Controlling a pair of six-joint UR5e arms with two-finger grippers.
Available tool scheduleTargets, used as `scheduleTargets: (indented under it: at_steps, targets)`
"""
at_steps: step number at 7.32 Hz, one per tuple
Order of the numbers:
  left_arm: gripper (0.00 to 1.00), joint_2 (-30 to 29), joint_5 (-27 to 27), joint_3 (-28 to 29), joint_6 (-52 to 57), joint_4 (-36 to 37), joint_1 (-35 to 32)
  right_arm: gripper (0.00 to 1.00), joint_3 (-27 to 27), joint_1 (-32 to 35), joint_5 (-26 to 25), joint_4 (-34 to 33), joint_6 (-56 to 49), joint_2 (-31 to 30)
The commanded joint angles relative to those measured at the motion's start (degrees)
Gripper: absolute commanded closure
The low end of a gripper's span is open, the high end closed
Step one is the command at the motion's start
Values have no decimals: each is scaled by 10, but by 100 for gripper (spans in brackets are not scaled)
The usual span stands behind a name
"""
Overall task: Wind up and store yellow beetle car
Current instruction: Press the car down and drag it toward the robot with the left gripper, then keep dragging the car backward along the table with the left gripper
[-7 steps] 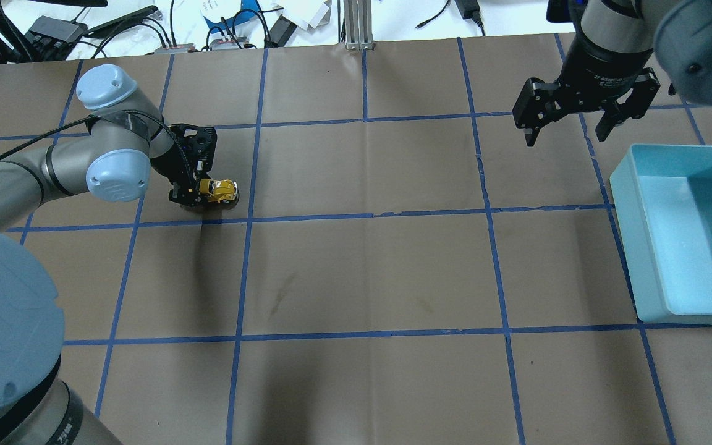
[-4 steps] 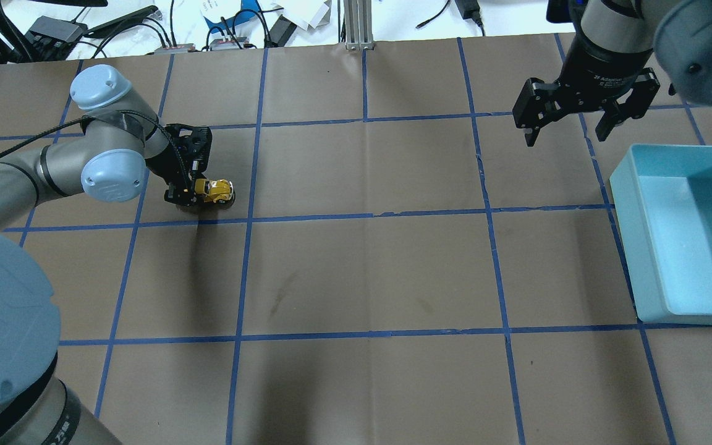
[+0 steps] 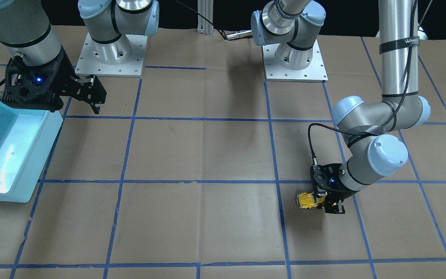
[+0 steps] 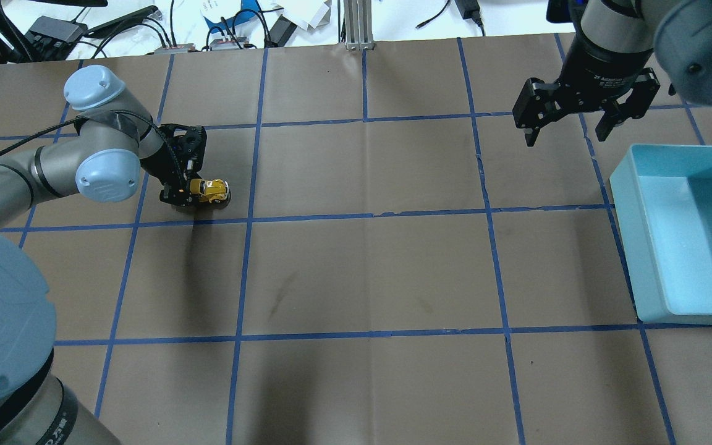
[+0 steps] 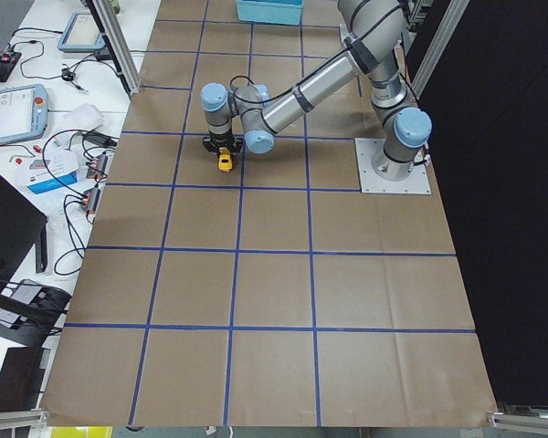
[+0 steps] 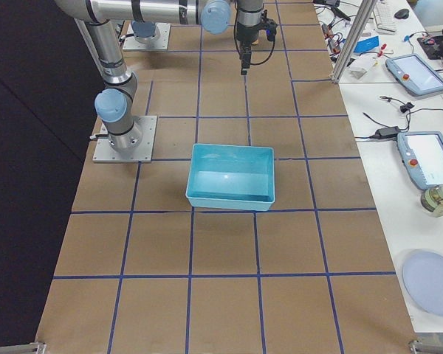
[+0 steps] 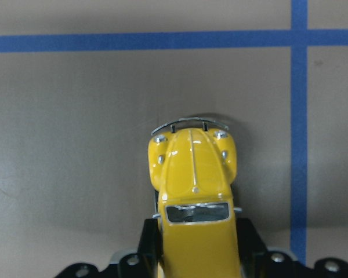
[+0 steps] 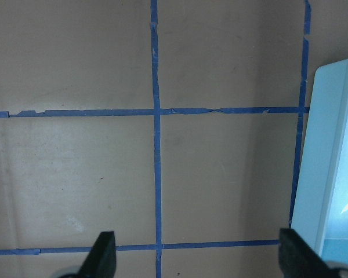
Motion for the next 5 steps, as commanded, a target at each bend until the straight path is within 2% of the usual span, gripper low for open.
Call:
scheduleTargets:
  at_steps: [1, 5]
  targets:
    - [59, -1, -1, -1, 0, -2, 7, 0, 0, 0, 0, 0, 0, 0]
    - [59, -4, -1, 0, 2, -9, 18, 0, 0, 0, 0, -1, 0, 0]
